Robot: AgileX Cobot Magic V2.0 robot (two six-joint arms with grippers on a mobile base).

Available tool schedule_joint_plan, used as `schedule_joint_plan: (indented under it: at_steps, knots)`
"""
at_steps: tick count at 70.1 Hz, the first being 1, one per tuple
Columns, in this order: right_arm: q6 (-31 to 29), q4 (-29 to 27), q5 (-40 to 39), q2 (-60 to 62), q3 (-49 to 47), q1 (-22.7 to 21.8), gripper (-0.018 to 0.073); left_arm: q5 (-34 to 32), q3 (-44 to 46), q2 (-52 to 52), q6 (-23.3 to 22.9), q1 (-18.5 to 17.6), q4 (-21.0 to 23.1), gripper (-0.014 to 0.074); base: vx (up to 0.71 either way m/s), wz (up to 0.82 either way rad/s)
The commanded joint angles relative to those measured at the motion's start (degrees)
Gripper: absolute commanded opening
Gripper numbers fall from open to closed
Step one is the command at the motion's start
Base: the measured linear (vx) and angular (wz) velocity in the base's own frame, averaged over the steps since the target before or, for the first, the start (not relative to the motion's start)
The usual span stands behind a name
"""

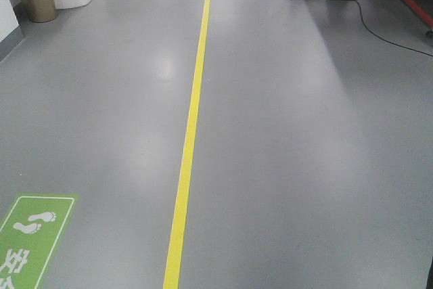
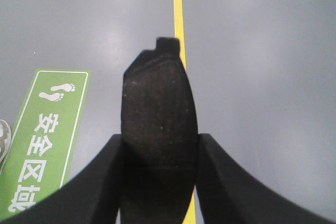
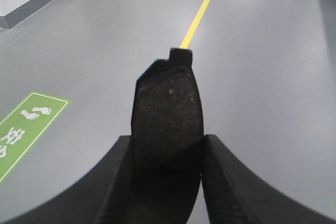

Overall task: Move and align brake pads A on conveyor
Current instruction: 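Drive forward along the yellow floor line carrying both pads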

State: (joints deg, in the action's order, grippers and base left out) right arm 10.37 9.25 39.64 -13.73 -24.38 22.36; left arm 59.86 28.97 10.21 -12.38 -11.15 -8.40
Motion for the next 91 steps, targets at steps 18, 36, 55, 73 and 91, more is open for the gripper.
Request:
schedule_joint_plan:
  at_steps: [18, 36, 55, 73, 91]
  knots:
    - [-0.2, 1.0, -5.4, -0.5, -1.7, -0.1, -0.0011, -4.9, 1.6, 0.8, -0.1, 0.0, -0.5, -0.0006, 0.27, 0.04]
    - [-0.2, 1.0, -5.4, -0.5, -1.7, -0.1, -0.0011, -4.9, 1.6, 0.8, -0.1, 0.0, -0.5, -0.0006, 0.42, -0.05]
    - [-0.2, 1.0, -5.4, -0.5, -1.7, -0.1, -0.0011, -4.9, 1.6, 0.8, -0.1, 0.0, -0.5, -0.0006, 0.53, -0.06]
    - [-0.2, 1.0, -5.4, -0.5, -1.7, -0.1, -0.0011, -4.9, 1.6, 0.8, -0.1, 0.0, -0.5, -0.0006, 0.58, -0.04]
    - [-0.2, 1.0, -5.4, -0.5, -1.7, -0.1, -0.0011, -4.9, 1.6, 0.8, -0.1, 0.0, -0.5, -0.0006, 0.63, 0.02]
